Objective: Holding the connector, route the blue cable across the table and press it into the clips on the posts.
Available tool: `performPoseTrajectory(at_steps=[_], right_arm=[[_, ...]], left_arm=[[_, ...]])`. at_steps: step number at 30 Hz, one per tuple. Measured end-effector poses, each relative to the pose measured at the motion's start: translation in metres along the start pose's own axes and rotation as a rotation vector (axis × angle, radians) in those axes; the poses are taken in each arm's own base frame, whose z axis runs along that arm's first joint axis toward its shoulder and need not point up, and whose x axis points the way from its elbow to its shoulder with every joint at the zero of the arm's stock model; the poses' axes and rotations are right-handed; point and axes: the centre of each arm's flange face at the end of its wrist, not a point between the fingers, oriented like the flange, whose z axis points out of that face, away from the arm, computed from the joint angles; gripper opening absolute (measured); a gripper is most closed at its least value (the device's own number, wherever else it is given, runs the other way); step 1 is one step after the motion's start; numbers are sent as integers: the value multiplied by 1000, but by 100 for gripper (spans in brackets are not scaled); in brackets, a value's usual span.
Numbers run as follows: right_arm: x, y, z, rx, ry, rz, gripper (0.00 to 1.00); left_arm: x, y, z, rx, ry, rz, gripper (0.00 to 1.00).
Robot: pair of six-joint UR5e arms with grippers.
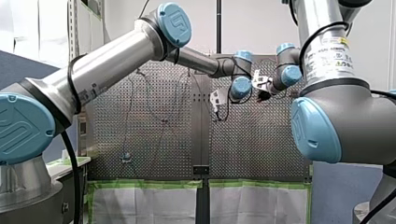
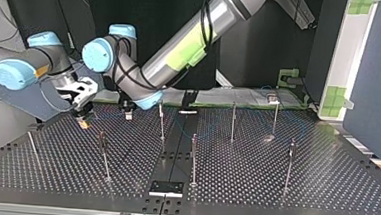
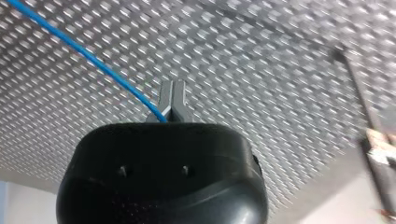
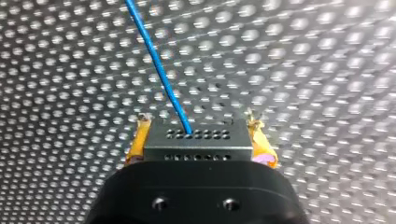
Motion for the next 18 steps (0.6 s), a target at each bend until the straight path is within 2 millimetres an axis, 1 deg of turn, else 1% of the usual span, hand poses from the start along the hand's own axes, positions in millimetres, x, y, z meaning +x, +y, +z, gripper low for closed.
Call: performPoseTrajectory(at_steps=[4, 9, 13, 18], right_arm=[[21, -5, -13, -1, 23, -3, 0], [42, -12, -29, 4, 49, -10, 0], [54, -18, -39, 12, 63, -15, 0], [59, -21, -43, 17, 65, -16, 0]], left_arm=[[-24, -6, -12, 13, -15, -14, 0], [-53, -11, -28, 7, -40, -35, 0], [-61, -12, -37, -14, -42, -33, 0], [-60, -14, -45, -21, -38, -24, 0]])
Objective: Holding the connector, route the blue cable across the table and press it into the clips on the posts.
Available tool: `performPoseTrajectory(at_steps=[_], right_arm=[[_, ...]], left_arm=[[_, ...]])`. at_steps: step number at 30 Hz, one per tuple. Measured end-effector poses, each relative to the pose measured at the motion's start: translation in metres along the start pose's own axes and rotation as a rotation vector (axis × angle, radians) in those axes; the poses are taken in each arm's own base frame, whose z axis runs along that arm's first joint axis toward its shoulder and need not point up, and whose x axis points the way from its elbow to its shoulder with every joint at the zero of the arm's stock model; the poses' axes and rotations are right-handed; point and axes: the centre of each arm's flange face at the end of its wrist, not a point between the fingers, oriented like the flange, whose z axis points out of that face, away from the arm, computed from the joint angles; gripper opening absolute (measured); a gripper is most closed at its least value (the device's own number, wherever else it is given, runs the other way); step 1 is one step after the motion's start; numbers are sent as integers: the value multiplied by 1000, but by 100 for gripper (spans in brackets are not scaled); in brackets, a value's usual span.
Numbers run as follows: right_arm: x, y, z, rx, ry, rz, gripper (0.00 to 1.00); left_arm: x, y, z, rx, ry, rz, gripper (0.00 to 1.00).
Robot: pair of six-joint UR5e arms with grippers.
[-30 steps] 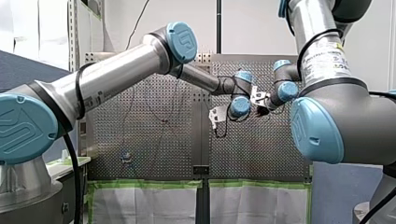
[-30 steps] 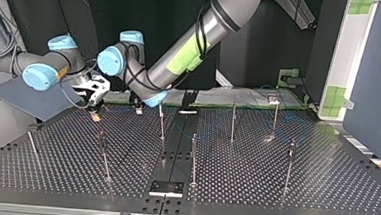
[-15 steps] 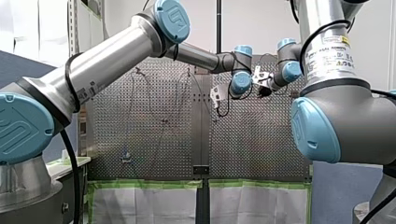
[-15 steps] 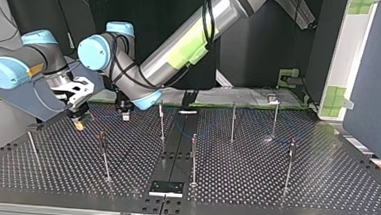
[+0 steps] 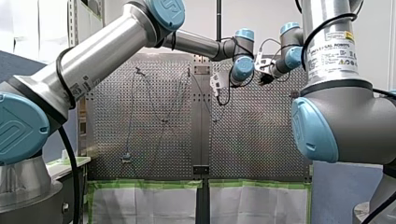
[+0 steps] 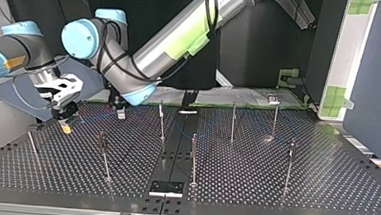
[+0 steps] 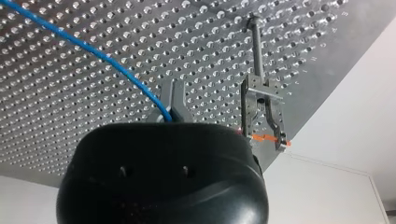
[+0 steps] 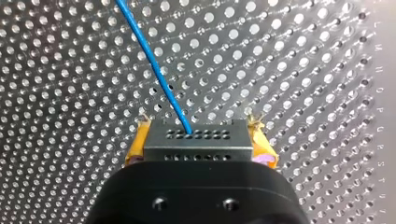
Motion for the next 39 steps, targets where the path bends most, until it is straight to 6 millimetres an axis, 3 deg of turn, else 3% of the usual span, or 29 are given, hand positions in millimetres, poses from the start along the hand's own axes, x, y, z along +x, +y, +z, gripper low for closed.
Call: performPoseTrajectory(at_steps=[12, 18, 24, 39], right_arm=[[2, -15, -3, 47, -4, -9, 0], [18, -24, -7, 73, 19, -19, 0], [32, -27, -9, 78, 36, -27, 0], [42, -31, -8, 115, 52, -38, 0]], left_arm=[[1, -2, -5, -8, -4, -1, 0], [0, -4, -4, -3, -16, -16, 0], [-3, -5, 4, 0, -49, -57, 0], [-13, 6, 32, -21, -108, -136, 0]])
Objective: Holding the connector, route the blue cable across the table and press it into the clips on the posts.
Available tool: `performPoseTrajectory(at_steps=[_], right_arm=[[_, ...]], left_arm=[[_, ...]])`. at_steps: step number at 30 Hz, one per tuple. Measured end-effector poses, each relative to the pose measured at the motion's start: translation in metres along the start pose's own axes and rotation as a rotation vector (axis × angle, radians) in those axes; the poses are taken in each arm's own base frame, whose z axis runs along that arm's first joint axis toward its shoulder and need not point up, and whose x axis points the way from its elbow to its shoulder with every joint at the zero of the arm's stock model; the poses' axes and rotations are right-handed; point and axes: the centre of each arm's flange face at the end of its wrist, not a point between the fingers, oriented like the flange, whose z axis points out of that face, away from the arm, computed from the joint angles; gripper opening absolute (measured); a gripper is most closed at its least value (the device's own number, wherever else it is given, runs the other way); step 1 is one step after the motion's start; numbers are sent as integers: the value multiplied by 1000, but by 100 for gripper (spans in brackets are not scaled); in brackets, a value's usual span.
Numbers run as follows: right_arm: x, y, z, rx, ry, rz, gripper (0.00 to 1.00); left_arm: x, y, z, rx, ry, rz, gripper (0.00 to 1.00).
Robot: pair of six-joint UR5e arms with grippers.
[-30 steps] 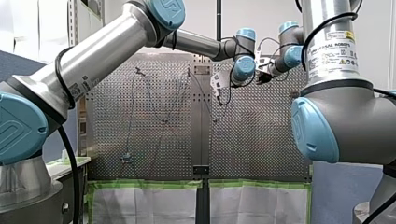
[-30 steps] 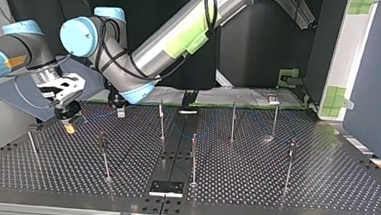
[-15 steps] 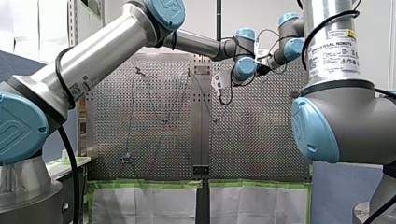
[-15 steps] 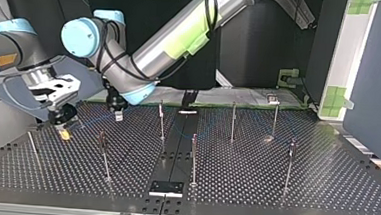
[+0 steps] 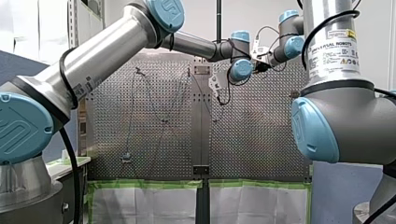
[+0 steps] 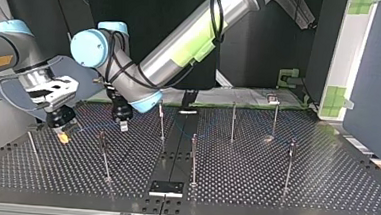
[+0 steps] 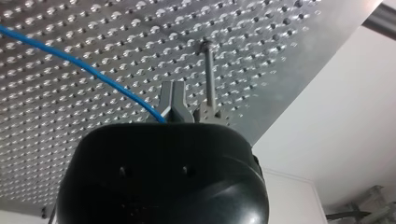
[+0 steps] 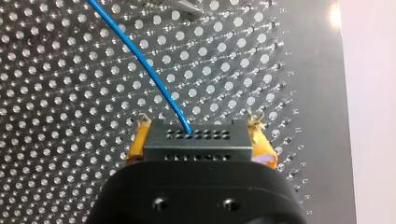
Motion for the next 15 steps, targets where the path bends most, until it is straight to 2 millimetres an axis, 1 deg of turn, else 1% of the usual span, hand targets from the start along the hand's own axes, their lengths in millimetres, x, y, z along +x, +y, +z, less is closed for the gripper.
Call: performPoseTrajectory(at_steps=[15], right_arm=[[5, 4, 6, 27, 12, -9, 0]], left_arm=[[-10, 11, 39, 12, -81, -23, 0]])
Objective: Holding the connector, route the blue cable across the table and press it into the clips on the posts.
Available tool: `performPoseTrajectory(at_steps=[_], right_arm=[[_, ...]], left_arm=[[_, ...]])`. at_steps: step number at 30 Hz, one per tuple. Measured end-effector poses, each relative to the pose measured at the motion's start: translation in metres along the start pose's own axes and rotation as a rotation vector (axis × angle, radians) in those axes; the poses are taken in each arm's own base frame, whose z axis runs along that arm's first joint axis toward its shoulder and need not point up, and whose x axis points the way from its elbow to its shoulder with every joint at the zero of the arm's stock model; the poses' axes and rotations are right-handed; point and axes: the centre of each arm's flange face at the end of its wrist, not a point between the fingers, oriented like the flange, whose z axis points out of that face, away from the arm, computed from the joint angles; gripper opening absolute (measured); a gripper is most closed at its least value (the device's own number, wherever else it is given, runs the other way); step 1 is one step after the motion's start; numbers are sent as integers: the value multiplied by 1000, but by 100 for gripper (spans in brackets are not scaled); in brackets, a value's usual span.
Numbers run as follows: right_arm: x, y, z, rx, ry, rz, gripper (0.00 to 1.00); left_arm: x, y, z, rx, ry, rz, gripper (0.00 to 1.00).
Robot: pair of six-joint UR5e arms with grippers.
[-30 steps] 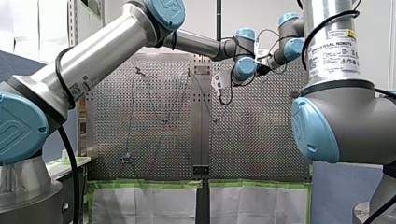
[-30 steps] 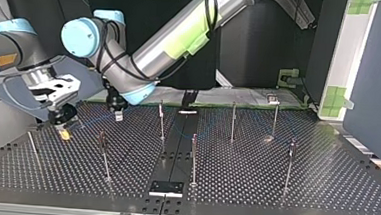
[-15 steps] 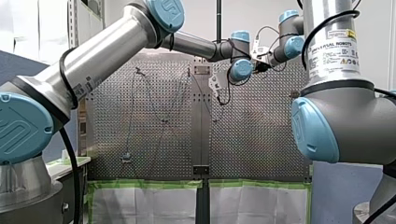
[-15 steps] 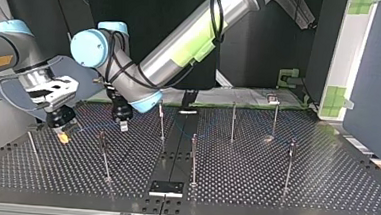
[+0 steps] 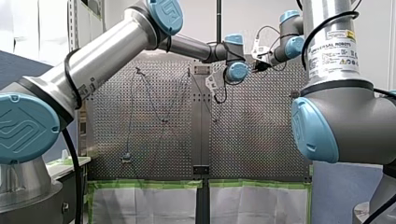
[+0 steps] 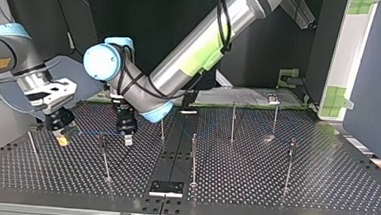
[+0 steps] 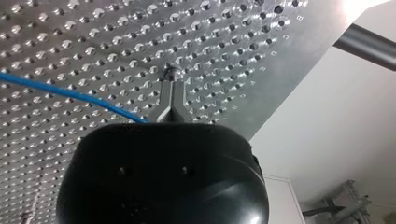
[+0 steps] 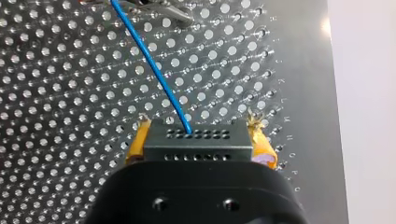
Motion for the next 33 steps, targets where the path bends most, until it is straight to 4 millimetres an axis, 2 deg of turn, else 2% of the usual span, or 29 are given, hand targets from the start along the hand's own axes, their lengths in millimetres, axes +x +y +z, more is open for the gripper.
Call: performPoseTrajectory(at_steps=[5, 13, 22, 23, 24, 26, 27, 28, 29, 30, 31, 32, 33], right_arm=[[-5, 6, 5, -1, -6, 4, 0], [-13, 16, 15, 2, -5, 3, 0], [-7, 23, 17, 0, 6, -2, 0], [-6, 24, 17, 0, 7, -2, 0], [-5, 24, 17, 0, 8, -3, 0], [-5, 25, 17, -2, 10, -3, 0], [-4, 26, 17, -2, 10, -3, 0], [-4, 27, 17, -3, 10, -3, 0], [-4, 27, 17, -4, 10, -3, 0], [-4, 27, 17, -4, 10, -3, 0], [-4, 28, 17, -4, 10, -3, 0], [-4, 28, 17, -5, 10, -3, 0], [-4, 28, 17, -4, 10, -3, 0]], left_arm=[[5, 6, 8, 21, -5, -4, 0], [25, 23, 21, 63, 1, 1, 0], [24, 29, 35, 85, -26, -19, 0], [24, 29, 35, 85, -25, -18, 7], [24, 29, 35, 86, -23, -17, 7], [25, 29, 35, 91, -19, -16, 21], [25, 28, 34, 95, -15, -15, 21], [25, 28, 34, 99, -11, -15, 36], [26, 27, 33, 103, -7, -15, 47], [26, 26, 31, 108, 0, -14, 47], [27, 26, 30, 110, 6, -13, 66], [28, 25, 29, 112, 11, -12, 77], [29, 25, 27, 113, 19, -10, 77]])
